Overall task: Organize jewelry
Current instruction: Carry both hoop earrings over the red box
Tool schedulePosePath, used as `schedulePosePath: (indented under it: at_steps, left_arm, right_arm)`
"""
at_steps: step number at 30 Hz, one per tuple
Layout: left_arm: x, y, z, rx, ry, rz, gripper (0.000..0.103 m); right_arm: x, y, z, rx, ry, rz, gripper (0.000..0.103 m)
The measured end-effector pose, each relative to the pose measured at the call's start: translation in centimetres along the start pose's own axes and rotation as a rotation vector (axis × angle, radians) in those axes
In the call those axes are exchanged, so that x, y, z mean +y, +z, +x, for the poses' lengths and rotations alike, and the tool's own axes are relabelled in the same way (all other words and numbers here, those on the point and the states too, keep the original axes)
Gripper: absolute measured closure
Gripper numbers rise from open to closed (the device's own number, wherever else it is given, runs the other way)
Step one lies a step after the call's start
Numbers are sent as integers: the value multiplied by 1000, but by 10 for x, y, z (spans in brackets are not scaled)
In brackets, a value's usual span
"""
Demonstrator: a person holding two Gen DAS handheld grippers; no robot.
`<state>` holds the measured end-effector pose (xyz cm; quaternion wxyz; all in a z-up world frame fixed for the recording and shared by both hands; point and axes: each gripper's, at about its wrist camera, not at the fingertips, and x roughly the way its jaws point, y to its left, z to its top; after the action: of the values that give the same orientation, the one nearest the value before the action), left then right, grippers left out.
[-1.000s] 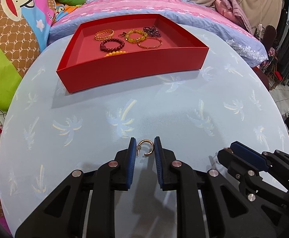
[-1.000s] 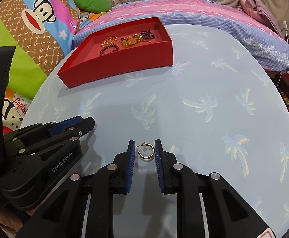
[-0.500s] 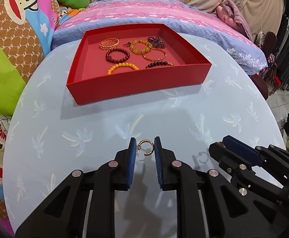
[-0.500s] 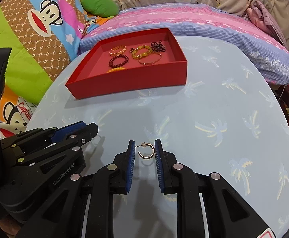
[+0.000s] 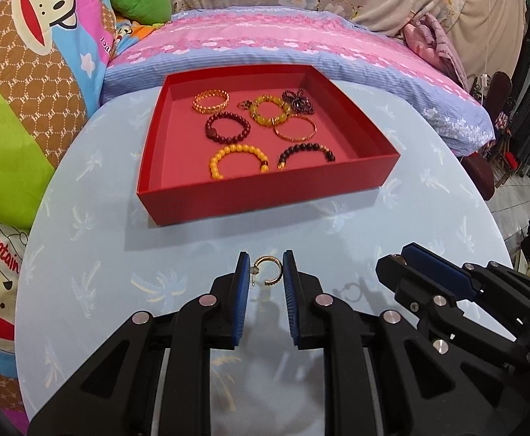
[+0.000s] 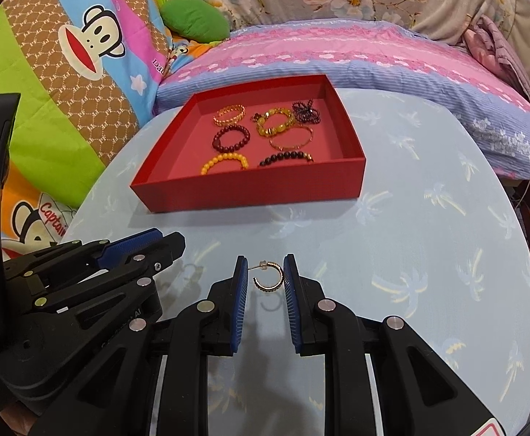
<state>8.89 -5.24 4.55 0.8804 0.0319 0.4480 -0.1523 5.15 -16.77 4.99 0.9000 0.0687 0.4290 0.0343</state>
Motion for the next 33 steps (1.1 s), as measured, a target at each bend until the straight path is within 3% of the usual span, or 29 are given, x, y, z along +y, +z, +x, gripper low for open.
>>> schedulePosePath:
  at_steps: [18, 33]
  left_arm:
    - [12, 84, 19, -87, -4, -11, 85]
    - [31, 126, 79, -52, 19, -40, 85]
  right_arm:
    - [-7, 92, 22, -90, 10, -12, 84]
    - [-18, 135, 87, -51, -12, 6, 84]
